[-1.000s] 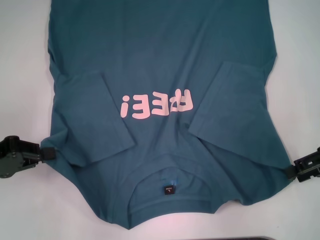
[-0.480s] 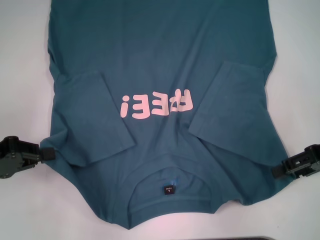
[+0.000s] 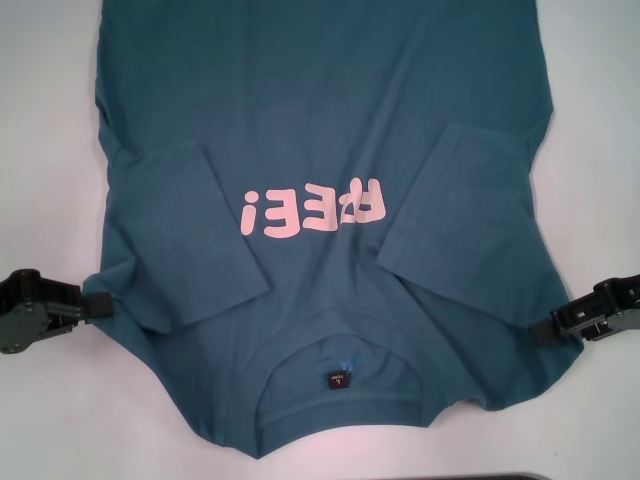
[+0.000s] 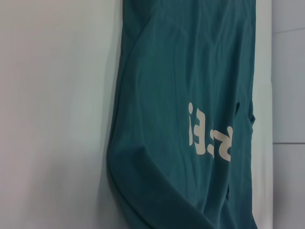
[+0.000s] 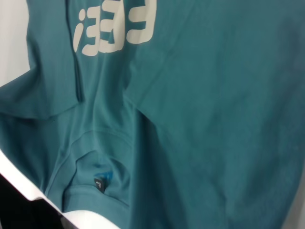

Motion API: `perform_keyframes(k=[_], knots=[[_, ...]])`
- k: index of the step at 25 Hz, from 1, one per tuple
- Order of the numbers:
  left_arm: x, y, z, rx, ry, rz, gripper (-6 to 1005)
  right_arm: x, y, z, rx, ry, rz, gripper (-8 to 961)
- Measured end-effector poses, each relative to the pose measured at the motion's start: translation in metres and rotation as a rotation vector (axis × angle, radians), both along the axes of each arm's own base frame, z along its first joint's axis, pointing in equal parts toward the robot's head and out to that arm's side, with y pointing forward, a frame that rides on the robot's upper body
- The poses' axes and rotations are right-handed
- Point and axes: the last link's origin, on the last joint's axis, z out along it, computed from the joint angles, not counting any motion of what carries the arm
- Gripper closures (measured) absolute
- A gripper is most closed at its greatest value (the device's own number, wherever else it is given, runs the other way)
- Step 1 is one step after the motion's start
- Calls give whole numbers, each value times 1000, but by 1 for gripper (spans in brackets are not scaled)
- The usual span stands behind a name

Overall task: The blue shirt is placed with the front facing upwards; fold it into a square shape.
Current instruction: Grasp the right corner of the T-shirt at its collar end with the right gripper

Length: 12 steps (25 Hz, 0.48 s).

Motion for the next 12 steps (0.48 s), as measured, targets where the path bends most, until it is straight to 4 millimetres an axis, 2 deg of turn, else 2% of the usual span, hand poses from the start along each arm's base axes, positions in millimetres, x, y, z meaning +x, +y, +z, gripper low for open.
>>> perform_keyframes(k=[2,7,12], knots=[[0,0,0,1,-1,1,972,-1,0,0,-4,5,10,284],[0,0,0,2,-2,4,972,-3,2,1,-4,3,20,530],[-1,-2,1,2,-5,7,972,-2,2,3,-6,-5,18,640]])
